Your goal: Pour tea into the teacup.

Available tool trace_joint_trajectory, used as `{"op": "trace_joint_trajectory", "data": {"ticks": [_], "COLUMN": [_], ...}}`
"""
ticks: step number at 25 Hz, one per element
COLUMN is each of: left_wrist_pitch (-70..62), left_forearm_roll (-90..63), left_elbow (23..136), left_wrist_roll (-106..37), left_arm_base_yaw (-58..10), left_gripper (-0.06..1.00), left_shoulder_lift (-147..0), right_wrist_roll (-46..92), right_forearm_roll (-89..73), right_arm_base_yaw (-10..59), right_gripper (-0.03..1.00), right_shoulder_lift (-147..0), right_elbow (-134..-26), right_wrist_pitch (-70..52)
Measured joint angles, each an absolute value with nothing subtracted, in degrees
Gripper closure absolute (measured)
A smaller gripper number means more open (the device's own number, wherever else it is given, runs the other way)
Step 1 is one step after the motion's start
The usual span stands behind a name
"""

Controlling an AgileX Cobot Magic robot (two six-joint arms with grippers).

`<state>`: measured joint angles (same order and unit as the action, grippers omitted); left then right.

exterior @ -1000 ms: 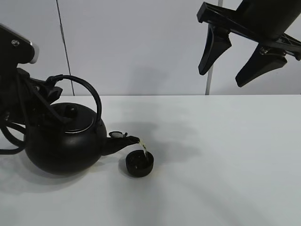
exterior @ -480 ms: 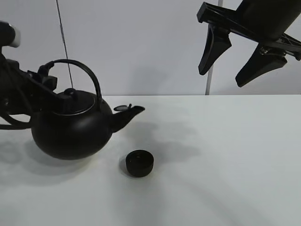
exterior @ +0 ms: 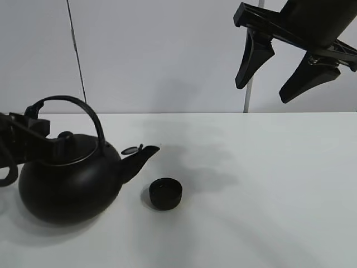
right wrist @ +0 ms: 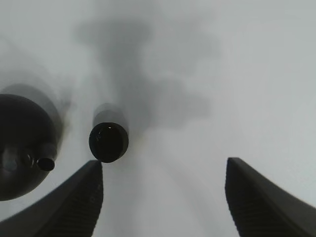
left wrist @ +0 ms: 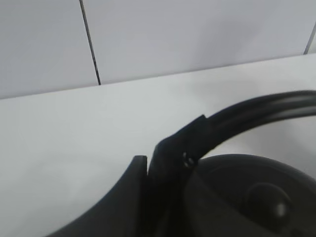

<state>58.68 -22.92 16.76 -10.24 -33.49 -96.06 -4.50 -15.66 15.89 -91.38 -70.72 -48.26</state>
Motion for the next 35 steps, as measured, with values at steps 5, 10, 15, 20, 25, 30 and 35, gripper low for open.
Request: {"op": "trace_joint_trajectory", "data": {"ticks": [5, 10, 15, 20, 25, 30, 35], "left_wrist_pitch": [58.54, 58.6, 58.65, 58.65, 58.65, 58.65, 58.72], "left_forearm_roll": [-23.99, -25.4, -27.0, -26.15, -24.07, -24.07, -26.0], "left_elbow": [14.19, 14.17, 14.17, 14.17, 14.17, 14.17, 14.92], "left_wrist_roll": [-10.22, -9.75, -6.24, -7.2, -11.29, -14.74, -15.2], "left_arm_base_yaw": [-33.49, -33.49, -33.49, -33.49, -33.49, -33.49, -33.49], "left_gripper": [0.84, 0.84, 0.84, 0.84, 0.84, 0.84, 0.84], "left_shoulder_lift": [-96.06, -96.06, -96.06, -96.06, -96.06, -96.06, -97.06], "right_wrist_roll": [-4.5, -4.5, -4.55, -4.63, -4.63, -4.63, -4.63], "right_forearm_roll": [-15.66, -15.66, -15.66, -15.66, -15.66, -15.66, -15.66], "right_arm_base_yaw": [15.89, 15.89, 15.89, 15.89, 15.89, 15.89, 15.89], "right_gripper": [0.48, 0.48, 0.48, 0.48, 0.48, 0.48, 0.48], "right_shoulder_lift": [-91.38, -91.38, -91.38, -91.38, -91.38, -91.38, -91.38], "right_elbow": [-70.72, -70.72, -70.72, -70.72, -70.72, -70.72, -70.72], "right_wrist_pitch": [-48.26, -48.26, -48.26, -48.26, -48.26, -48.26, -48.26]}}
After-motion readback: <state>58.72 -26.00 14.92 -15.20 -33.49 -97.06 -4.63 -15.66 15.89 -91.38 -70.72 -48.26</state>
